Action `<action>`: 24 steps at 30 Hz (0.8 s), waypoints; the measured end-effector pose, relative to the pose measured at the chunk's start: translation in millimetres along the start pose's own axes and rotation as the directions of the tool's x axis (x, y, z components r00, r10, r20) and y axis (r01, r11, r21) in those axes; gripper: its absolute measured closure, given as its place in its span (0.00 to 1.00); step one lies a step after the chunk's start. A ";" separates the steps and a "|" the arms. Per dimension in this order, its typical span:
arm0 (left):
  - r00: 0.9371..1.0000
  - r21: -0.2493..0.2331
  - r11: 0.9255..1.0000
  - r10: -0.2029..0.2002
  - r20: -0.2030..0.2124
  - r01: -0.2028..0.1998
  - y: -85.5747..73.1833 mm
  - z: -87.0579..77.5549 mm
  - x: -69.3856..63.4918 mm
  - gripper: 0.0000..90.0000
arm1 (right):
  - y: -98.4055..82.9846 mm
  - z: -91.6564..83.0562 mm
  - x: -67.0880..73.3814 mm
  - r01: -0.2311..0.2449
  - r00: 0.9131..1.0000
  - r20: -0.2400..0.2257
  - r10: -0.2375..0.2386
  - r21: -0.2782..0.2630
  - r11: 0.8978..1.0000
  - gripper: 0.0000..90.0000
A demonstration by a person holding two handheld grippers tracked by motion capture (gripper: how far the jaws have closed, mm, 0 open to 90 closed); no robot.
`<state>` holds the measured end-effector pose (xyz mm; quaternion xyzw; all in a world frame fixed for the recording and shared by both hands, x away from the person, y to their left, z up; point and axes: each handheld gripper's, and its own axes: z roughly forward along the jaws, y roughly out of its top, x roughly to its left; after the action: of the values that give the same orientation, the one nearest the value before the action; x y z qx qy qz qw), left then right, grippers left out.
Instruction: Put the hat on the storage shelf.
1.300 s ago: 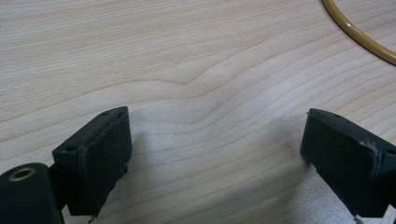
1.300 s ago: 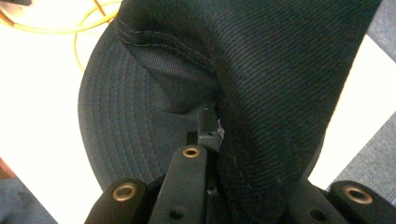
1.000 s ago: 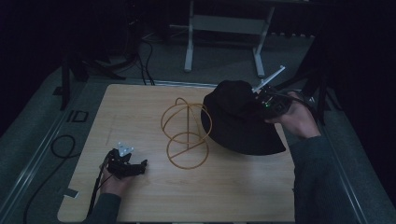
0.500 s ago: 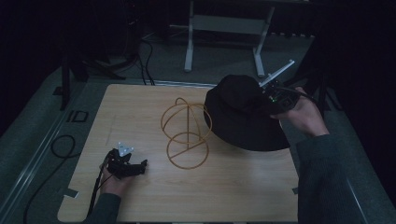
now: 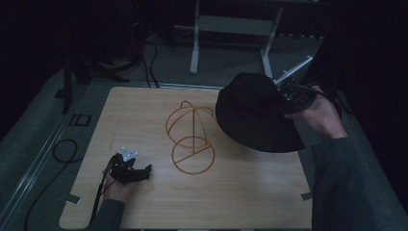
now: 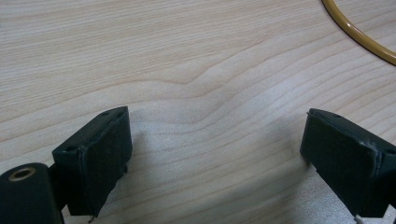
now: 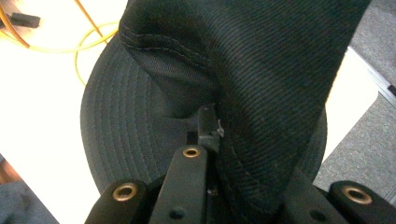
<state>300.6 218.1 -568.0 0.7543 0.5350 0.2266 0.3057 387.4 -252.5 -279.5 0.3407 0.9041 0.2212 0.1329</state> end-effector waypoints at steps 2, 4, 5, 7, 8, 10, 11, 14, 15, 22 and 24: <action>1.000 0.000 1.000 0.000 0.000 0.000 0.0 0.0 0.0 0.10 | 0.5 -2.7 -0.7 0.000 1.000 -0.001 0.000 -0.011 1.000 0.98; 1.000 0.000 1.000 0.000 0.000 0.000 0.0 0.0 0.0 0.10 | 1.2 -5.1 -0.6 -0.001 1.000 -0.003 0.001 -0.018 1.000 0.98; 1.000 0.000 1.000 0.000 0.000 0.000 0.0 0.0 0.0 0.10 | 1.6 -6.4 -0.4 -0.002 1.000 -0.002 0.001 -0.021 1.000 0.98; 1.000 0.000 1.000 0.000 0.000 0.000 0.0 0.0 0.0 0.10 | 2.4 -8.3 0.0 0.003 1.000 -0.002 -0.003 -0.026 1.000 0.98; 1.000 0.000 1.000 0.000 0.000 0.000 0.0 0.0 0.0 0.10 | 2.7 -9.0 0.2 0.002 1.000 -0.002 -0.002 -0.026 1.000 0.98; 1.000 0.000 1.000 0.000 0.000 0.000 0.1 0.1 0.0 0.10 | 3.4 -10.2 0.5 0.006 1.000 -0.005 -0.006 -0.027 1.000 0.98; 1.000 -0.001 1.000 -0.001 0.000 0.001 0.1 0.2 -0.1 0.10 | 3.6 -10.6 0.9 0.005 1.000 -0.007 -0.005 -0.027 1.000 0.98; 1.000 -0.002 1.000 0.000 0.000 0.000 0.2 0.3 -0.1 0.10 | 4.0 -12.4 1.0 0.010 1.000 -0.008 -0.010 -0.034 0.999 0.98; 1.000 -0.002 1.000 0.000 0.001 0.000 0.1 0.3 -0.1 0.10 | 4.0 -12.9 1.0 0.008 1.000 -0.008 -0.008 -0.036 0.999 0.98; 1.000 -0.003 1.000 0.000 0.000 0.000 0.1 0.4 -0.1 0.10 | 4.6 -19.1 3.1 0.014 1.000 -0.020 -0.015 -0.061 0.998 0.98; 1.000 -0.004 1.000 0.000 0.000 0.000 0.1 0.5 -0.1 0.10 | 5.2 -21.2 3.2 0.014 1.000 -0.021 -0.015 -0.069 0.997 0.98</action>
<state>301.0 217.9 -568.2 0.7538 0.5346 0.2275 0.3070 379.7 -253.5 -258.9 0.3269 0.8997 0.2551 0.1363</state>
